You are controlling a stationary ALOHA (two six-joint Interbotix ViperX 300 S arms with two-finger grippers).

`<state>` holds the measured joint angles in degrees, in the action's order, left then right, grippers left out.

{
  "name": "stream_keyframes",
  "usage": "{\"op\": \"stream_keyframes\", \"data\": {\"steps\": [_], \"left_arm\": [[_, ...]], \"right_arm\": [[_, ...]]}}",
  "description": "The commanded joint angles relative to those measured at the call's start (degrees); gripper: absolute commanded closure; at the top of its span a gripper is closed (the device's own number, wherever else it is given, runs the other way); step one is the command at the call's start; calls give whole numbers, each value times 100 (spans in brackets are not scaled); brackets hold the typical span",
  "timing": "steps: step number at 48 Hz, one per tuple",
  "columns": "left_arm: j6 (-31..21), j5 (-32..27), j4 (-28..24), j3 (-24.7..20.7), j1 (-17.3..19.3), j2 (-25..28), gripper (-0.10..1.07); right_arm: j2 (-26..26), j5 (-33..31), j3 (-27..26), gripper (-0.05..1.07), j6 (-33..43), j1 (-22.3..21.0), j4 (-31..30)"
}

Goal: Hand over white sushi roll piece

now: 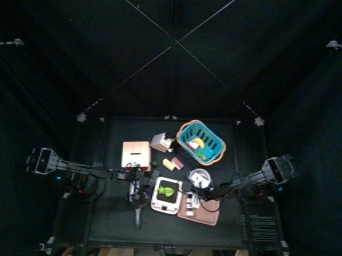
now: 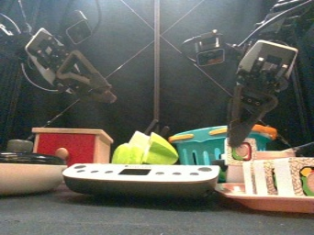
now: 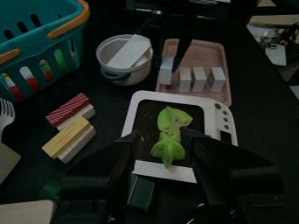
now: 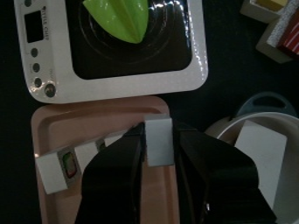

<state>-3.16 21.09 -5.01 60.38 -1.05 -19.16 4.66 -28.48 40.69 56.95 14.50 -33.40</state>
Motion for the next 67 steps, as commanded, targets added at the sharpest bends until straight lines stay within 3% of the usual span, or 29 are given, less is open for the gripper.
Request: {"op": "stream_keyframes", "data": {"steps": [1, 16, 36, 45, 57, 67], "left_arm": [[0, 70, 9, -70, 18, -44, 16], [9, 316, 9, -220, -35, 123, 16], [18, 70, 9, -1125, -114, 791, 16], [9, 9, 167, -1424, -141, 1195, 16], [18, -229, 791, -1582, -114, 1274, 16], [18, -272, 861, -1749, -114, 1468, 16]], "right_arm": [[290, 105, -158, 44, 0, -62, -141], [519, 949, -360, 44, 70, -677, -1538], [439, 2443, -387, 44, 0, -1292, -2461], [536, 2646, -325, 44, -9, -1354, -2575], [686, 2733, -220, 44, -9, -1406, -2602], [668, 2733, -229, 44, -9, -1406, -2602]]}}
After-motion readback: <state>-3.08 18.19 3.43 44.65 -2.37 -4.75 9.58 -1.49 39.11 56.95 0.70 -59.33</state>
